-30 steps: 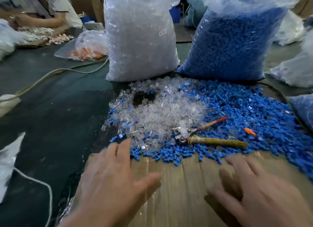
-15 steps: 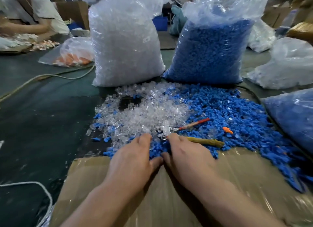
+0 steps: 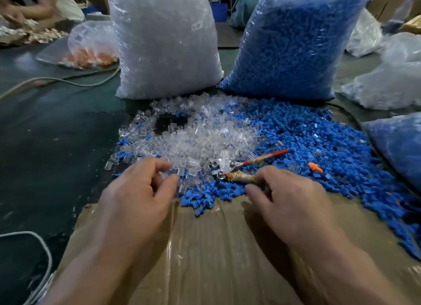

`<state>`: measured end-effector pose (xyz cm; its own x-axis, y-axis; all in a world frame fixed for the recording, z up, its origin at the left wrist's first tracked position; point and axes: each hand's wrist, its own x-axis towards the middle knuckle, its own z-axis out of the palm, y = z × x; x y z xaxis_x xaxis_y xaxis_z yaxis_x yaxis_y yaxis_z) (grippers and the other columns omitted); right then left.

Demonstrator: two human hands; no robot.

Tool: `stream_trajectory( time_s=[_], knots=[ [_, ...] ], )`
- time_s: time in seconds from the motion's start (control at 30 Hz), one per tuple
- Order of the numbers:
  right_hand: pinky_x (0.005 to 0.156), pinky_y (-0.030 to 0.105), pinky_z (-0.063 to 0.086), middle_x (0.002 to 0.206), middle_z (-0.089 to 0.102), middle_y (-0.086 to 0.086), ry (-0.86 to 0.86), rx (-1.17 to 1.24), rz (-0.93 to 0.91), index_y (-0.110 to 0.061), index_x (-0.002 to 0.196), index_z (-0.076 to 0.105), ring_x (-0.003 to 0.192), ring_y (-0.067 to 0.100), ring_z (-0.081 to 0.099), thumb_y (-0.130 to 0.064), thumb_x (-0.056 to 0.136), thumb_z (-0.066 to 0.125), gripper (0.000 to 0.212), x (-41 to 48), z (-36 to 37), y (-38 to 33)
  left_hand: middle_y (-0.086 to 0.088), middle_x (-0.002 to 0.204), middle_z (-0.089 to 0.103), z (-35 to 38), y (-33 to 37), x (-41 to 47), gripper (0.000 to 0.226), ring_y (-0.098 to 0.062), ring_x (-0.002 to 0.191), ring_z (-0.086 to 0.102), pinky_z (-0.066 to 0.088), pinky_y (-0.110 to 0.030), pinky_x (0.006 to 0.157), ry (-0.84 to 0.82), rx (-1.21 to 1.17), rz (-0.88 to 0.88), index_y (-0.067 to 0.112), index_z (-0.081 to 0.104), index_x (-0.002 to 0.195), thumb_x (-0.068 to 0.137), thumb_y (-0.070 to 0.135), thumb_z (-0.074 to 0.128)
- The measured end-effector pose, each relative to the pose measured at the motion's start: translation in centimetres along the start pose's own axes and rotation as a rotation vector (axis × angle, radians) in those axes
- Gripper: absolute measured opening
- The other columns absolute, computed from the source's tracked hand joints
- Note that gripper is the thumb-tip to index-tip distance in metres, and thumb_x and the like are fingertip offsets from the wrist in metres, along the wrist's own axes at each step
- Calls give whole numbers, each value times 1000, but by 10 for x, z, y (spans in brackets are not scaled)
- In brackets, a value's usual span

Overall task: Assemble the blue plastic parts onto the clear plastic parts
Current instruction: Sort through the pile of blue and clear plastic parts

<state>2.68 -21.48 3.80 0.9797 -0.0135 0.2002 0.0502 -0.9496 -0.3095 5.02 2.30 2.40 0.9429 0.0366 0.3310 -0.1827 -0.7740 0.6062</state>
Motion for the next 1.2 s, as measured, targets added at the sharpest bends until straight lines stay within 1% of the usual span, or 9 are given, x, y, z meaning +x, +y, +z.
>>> stream_trajectory(
  time_s=[0.17, 0.27, 0.33, 0.53, 0.7, 0.9, 1.03, 1.1, 1.2],
  knots=[
    [66, 36, 49, 82, 59, -12, -172, -129, -25, -33, 93, 41, 79, 19, 60, -73, 87, 37, 40, -10, -5, -9, 18, 91, 59, -15, 3, 8, 85, -11, 80, 56, 47, -30, 64, -247, 457, -141, 44, 45, 128, 64, 98, 27],
    [58, 38, 34, 94, 57, -9, -267, -119, -65, -35, 94, 27, 88, 26, 60, -78, 84, 36, 45, -15, 5, -23, 20, 82, 49, -8, 14, 5, 108, 0, 70, 48, 38, -22, 54, -364, 496, -65, 48, 29, 135, 45, 104, 12],
    [56, 39, 28, 96, 57, -7, -227, -94, -90, -34, 102, 26, 87, 28, 61, -77, 85, 36, 47, -11, 11, -32, 20, 89, 51, 1, 18, 2, 113, -3, 75, 48, 38, -23, 59, -405, 498, -9, 47, 23, 141, 44, 103, 14],
    [55, 39, 26, 97, 55, -6, -183, -53, -214, -29, 106, 35, 82, 29, 59, -54, 97, 37, 26, 4, 21, -38, 16, 123, 59, 13, 19, 3, 66, -13, 105, 60, 48, -33, 87, -318, 312, 68, 42, 41, 145, 84, 62, 60],
    [54, 37, 27, 95, 53, -5, -151, -47, -230, -30, 109, 42, 81, 30, 59, -42, 100, 39, 16, 8, 27, -34, 7, 100, 68, 26, 19, -1, 38, -22, 85, 68, 56, -40, 74, -203, 144, 190, 26, 69, 119, 82, 26, 79],
    [53, 37, 30, 87, 46, -5, -154, -23, -250, -29, 97, 38, 76, 29, 57, -34, 98, 44, 8, 10, 32, -30, 4, 97, 70, 34, 13, -2, 21, -22, 83, 70, 60, -46, 71, -120, 44, 262, 19, 73, 107, 86, 15, 77],
    [56, 36, 28, 92, 52, -5, -144, 15, -222, -31, 88, 28, 79, 26, 55, -47, 99, 39, 22, 9, 32, -29, 6, 93, 67, 36, 13, -3, 15, -19, 80, 68, 59, -45, 68, -94, 14, 289, 23, 71, 102, 91, 28, 63],
    [57, 36, 29, 88, 50, -6, -139, 16, -227, -31, 87, 27, 79, 26, 55, -46, 98, 40, 23, 9, 32, -29, 9, 91, 64, 38, 13, -4, 16, -15, 79, 65, 57, -42, 70, -91, -19, 286, 24, 71, 100, 90, 30, 60],
    [57, 38, 33, 82, 50, -6, -113, 48, -222, -28, 84, 32, 77, 27, 54, -38, 98, 43, 20, 9, 32, -27, 15, 90, 64, 38, 11, -4, 7, -5, 84, 62, 49, -20, 78, -28, -108, 224, 24, 72, 97, 95, 24, 65]
  ],
)
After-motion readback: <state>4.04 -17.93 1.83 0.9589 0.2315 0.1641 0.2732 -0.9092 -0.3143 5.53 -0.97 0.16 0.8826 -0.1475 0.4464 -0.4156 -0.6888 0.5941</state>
